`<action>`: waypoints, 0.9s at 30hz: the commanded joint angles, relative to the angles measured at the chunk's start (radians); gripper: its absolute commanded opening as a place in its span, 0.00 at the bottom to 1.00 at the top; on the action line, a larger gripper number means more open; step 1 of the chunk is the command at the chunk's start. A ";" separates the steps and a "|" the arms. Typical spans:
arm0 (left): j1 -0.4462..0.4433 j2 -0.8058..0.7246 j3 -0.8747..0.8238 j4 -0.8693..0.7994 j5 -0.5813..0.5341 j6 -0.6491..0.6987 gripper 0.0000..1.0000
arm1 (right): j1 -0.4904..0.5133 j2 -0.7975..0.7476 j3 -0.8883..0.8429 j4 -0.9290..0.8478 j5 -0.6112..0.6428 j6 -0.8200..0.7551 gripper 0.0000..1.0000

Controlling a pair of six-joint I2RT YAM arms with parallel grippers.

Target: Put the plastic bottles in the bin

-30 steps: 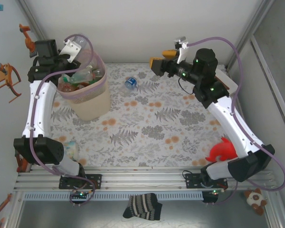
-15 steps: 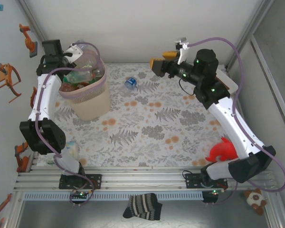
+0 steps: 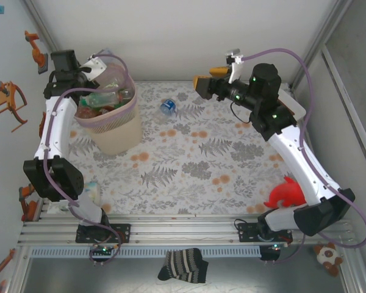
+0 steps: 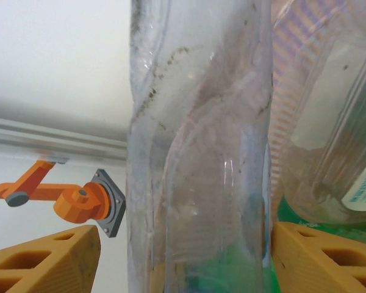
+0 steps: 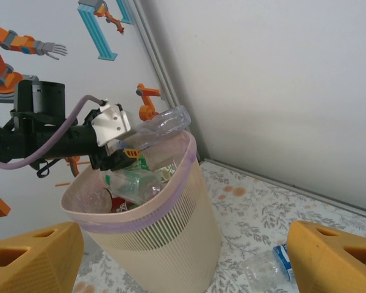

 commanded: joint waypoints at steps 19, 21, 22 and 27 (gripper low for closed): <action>0.088 -0.185 -0.145 -0.085 0.100 -0.075 0.52 | 0.001 0.006 0.016 0.048 -0.010 0.040 0.85; 0.103 -0.214 -0.172 -0.054 0.097 -0.083 0.52 | 0.001 0.014 0.019 0.055 -0.016 0.047 0.85; 0.110 -0.222 -0.179 -0.044 0.096 -0.085 0.52 | 0.001 0.018 0.021 0.059 -0.018 0.050 0.85; 0.126 -0.253 -0.180 -0.003 0.101 -0.118 0.50 | 0.001 0.021 0.019 0.066 -0.022 0.057 0.85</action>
